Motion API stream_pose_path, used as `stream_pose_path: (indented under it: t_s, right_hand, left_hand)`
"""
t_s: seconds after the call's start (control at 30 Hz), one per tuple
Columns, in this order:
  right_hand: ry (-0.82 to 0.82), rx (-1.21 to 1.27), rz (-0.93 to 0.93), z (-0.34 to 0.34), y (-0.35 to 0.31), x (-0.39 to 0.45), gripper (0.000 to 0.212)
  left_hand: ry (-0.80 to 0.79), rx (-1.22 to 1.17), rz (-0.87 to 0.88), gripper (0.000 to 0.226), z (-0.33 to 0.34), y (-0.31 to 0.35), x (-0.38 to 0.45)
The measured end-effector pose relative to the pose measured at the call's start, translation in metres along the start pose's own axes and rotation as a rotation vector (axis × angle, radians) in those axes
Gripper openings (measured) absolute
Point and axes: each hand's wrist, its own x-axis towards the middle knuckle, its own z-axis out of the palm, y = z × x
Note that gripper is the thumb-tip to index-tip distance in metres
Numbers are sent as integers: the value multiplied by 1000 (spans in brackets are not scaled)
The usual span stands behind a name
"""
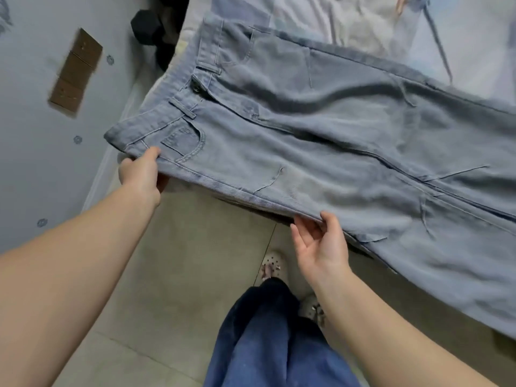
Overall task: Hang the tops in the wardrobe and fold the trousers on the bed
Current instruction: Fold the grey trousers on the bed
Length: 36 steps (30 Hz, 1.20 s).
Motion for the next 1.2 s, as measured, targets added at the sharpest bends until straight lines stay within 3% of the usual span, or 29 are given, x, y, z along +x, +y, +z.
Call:
stream_pose_path:
  t_s: [0.17, 0.37, 0.53, 0.7, 0.87, 0.93, 1.0, 1.13, 1.2]
  right_hand:
    - [-73, 1, -164, 41, -66, -20, 11]
    - [-76, -12, -342, 119, -143, 13, 13]
    - [-3, -15, -447, 185, -194, 65, 19]
    - [49, -268, -556, 242, -233, 125, 20]
    - [73, -427, -501, 269, -249, 191, 22]
    - [19, -545, -442, 278, -249, 217, 31]
    - [-60, -746, -404, 283, -245, 233, 42]
    - [-213, -898, -437, 280, -237, 243, 15]
    - [-227, -915, -459, 274, -239, 241, 19]
  left_hand:
    - [-1, -93, -25, 17, 26, 48, -21]
    - [-156, -263, -10, 8, 122, 112, -11]
    - [-330, -165, -46, 9, 212, 145, 20]
    - [-370, -64, -119, 11, 279, 154, 68]
    - [-357, 3, -141, 15, 323, 146, 111]
    - [-341, 34, -120, 22, 338, 138, 125]
    - [-317, 122, -67, 43, 350, 130, 136]
    - [-191, 380, 64, 74, 365, 112, 141]
    - [-186, 476, 138, 79, 363, 107, 136]
